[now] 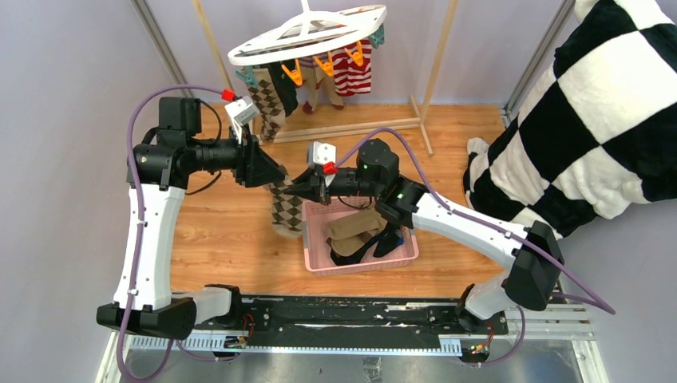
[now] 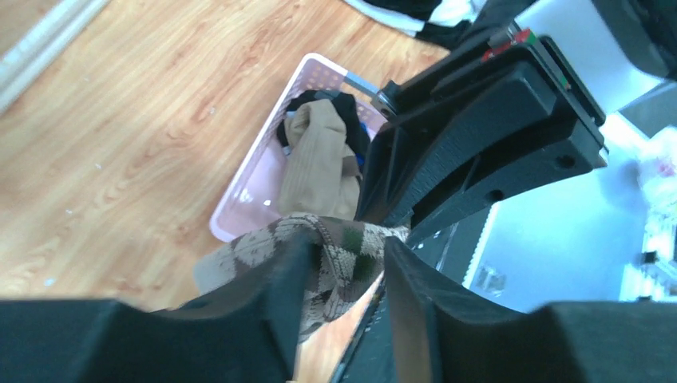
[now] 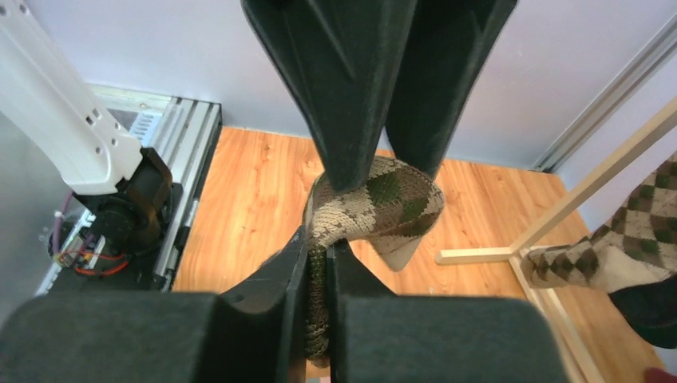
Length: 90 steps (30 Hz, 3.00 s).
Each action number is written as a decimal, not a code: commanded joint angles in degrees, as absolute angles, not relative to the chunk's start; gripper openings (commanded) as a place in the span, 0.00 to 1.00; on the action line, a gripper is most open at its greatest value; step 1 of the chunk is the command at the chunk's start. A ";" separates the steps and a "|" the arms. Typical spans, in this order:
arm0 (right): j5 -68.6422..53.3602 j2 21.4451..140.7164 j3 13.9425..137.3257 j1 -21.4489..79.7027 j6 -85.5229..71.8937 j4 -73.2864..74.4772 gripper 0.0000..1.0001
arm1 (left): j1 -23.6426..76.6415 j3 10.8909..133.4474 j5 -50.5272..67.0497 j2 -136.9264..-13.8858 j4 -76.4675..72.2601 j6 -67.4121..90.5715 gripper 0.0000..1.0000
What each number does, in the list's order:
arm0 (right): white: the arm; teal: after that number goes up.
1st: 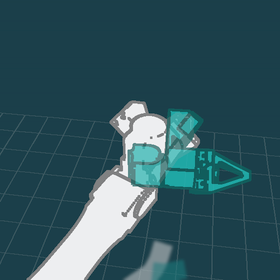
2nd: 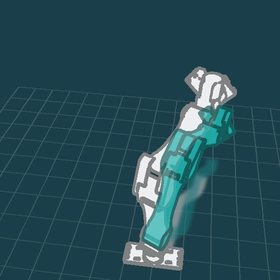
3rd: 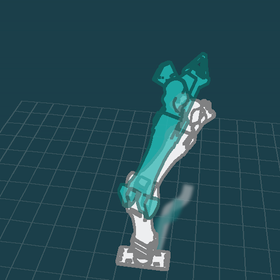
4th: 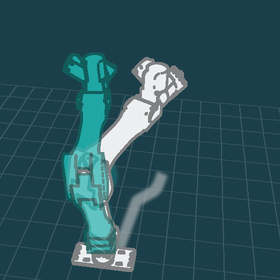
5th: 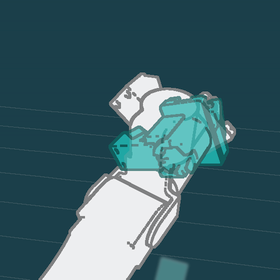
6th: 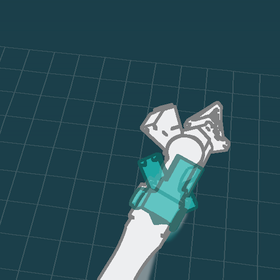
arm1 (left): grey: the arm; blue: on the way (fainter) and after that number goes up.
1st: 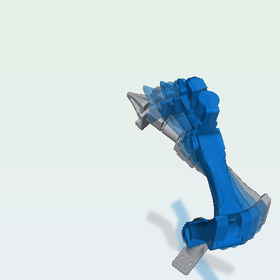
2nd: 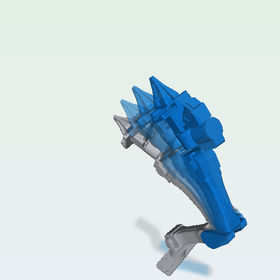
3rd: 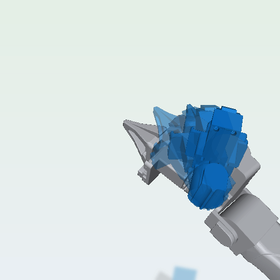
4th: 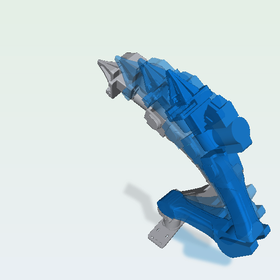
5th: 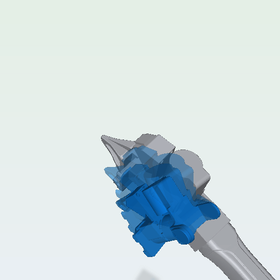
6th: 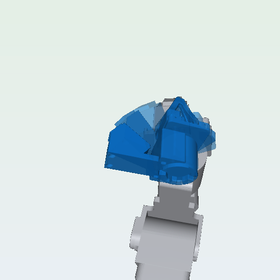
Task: Remove the socks clipped to the hanger
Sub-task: Place the sock in the bin, then remove the sock from the hanger.
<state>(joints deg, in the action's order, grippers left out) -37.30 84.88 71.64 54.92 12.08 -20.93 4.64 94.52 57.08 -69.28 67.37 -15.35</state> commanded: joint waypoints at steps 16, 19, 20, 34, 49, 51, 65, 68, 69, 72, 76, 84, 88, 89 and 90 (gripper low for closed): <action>-26.29 75.46 50.11 49.25 -12.54 -9.16 0.00 | 1.96 94.69 37.70 -67.61 67.54 -16.46 1.00; -19.02 75.11 44.49 46.14 -15.87 -8.24 0.00 | 0.34 93.90 37.26 -67.39 67.52 -16.51 1.00; -16.82 75.33 42.99 45.34 -16.46 -8.07 0.00 | 0.20 93.73 37.03 -67.25 67.55 -16.66 1.00; -16.80 87.50 51.26 45.21 -14.18 -11.67 0.01 | -3.00 93.27 36.87 -67.85 67.45 -16.85 1.00; -3.87 77.42 46.85 45.84 -8.91 -12.60 0.62 | -10.10 93.21 38.86 -71.35 67.50 -15.71 1.00; -6.59 75.91 45.62 46.34 -10.84 -13.92 0.62 | -10.55 93.06 38.78 -71.90 67.49 -15.54 1.00; -0.35 84.33 41.47 52.30 -15.20 -25.99 0.55 | -10.80 90.26 32.52 -73.22 60.87 -12.27 1.00; 3.31 83.05 48.09 52.52 -8.81 -28.02 0.67 | -11.24 89.67 31.81 -72.93 60.82 -12.69 1.00; 3.16 84.04 51.44 52.43 -6.72 -27.66 0.72 | -11.79 89.51 31.63 -73.17 60.82 -12.55 1.00; 2.12 91.20 62.64 52.38 -2.10 -26.91 0.81 | -14.09 88.98 32.83 -74.36 60.82 -11.61 1.00; 0.93 103.51 76.43 51.68 -0.46 -29.36 0.89 | -17.64 88.85 34.35 -77.22 60.84 -10.90 1.00; -5.90 125.45 100.20 48.07 -1.38 -37.13 0.94 | -18.99 87.01 37.27 -81.48 60.75 -12.12 1.00; -6.81 134.21 111.79 46.19 -2.75 -38.16 0.94 | -19.89 86.91 38.11 -82.68 60.73 -13.87 1.00; -7.26 136.25 114.26 45.84 -3.00 -38.63 0.93 | -20.24 86.92 38.45 -83.03 60.73 -14.24 1.00; -7.94 138.25 117.08 45.46 -3.23 -39.07 0.93 | -20.48 86.80 39.04 -83.49 60.73 -14.55 1.00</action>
